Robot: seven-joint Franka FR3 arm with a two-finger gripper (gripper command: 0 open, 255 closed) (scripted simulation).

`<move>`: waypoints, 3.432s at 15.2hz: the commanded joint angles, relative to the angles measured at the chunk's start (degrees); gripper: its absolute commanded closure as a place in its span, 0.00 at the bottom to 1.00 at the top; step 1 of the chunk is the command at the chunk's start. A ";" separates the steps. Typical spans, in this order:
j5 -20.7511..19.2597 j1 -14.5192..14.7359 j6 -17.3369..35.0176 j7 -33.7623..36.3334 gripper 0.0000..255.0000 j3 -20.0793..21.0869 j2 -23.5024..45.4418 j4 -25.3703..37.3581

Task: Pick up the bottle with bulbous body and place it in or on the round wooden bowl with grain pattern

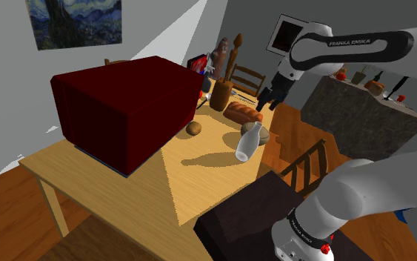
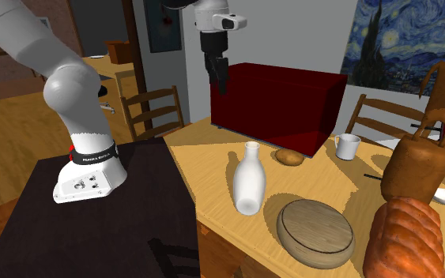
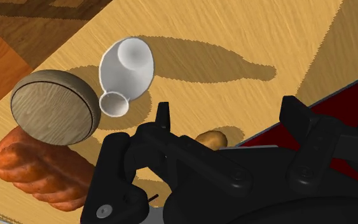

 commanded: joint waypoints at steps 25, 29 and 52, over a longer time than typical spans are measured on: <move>6.53 -1.61 25.71 -20.14 0.00 -11.04 33.09 5.08; 6.52 -1.61 25.69 -20.13 0.00 -11.04 33.08 5.07; 1.75 -1.74 15.38 -16.51 1.00 -10.88 25.45 8.45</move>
